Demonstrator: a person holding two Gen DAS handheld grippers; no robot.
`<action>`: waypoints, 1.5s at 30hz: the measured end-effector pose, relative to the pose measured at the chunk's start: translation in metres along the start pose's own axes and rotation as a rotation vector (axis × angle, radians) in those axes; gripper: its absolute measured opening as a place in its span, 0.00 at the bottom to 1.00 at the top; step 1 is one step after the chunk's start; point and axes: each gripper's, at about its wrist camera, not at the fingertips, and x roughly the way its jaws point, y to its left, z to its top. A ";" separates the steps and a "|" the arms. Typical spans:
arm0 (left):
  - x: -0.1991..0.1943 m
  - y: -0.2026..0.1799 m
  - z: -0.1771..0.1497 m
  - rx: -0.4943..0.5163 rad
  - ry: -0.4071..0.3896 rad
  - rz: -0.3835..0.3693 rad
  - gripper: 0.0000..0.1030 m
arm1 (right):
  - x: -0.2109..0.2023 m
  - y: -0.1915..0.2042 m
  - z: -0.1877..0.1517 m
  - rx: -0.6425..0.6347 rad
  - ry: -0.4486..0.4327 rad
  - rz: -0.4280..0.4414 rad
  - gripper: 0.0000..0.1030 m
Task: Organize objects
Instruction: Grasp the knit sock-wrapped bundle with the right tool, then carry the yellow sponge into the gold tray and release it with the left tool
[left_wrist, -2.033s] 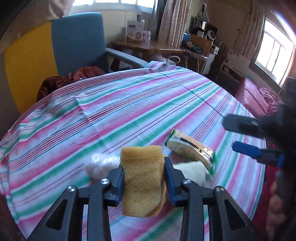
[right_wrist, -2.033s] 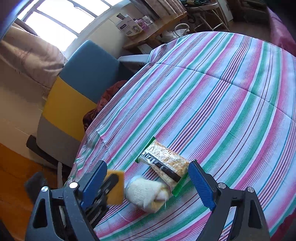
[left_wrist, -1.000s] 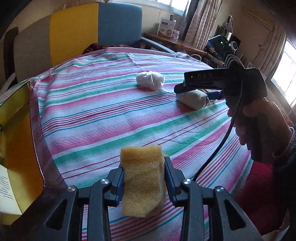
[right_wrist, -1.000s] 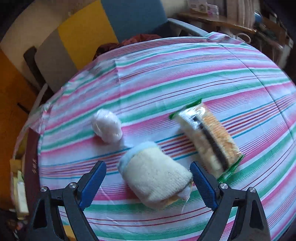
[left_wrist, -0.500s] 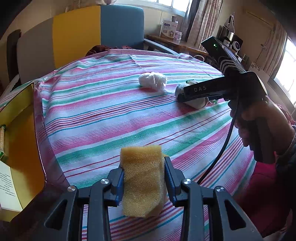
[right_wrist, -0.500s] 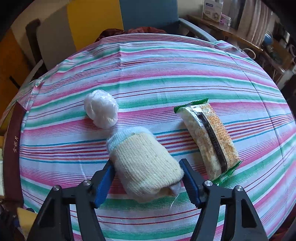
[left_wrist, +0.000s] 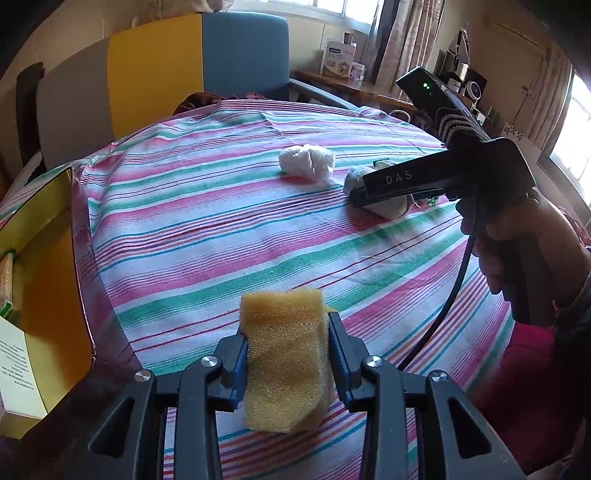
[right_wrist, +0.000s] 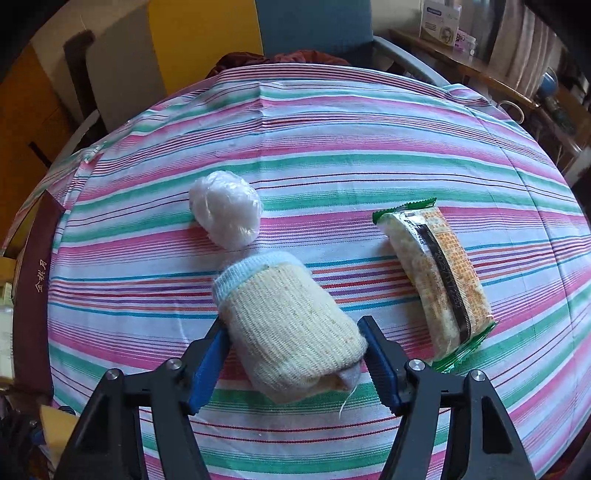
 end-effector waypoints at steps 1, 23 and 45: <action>0.000 0.000 0.000 -0.001 0.000 0.001 0.36 | -0.001 0.000 0.000 0.000 -0.001 0.003 0.66; -0.048 0.015 0.006 -0.033 -0.079 0.060 0.36 | -0.001 0.038 -0.012 -0.104 0.010 0.077 0.63; -0.090 0.163 0.040 -0.353 -0.134 0.217 0.36 | -0.003 0.073 -0.024 -0.313 -0.065 -0.151 0.60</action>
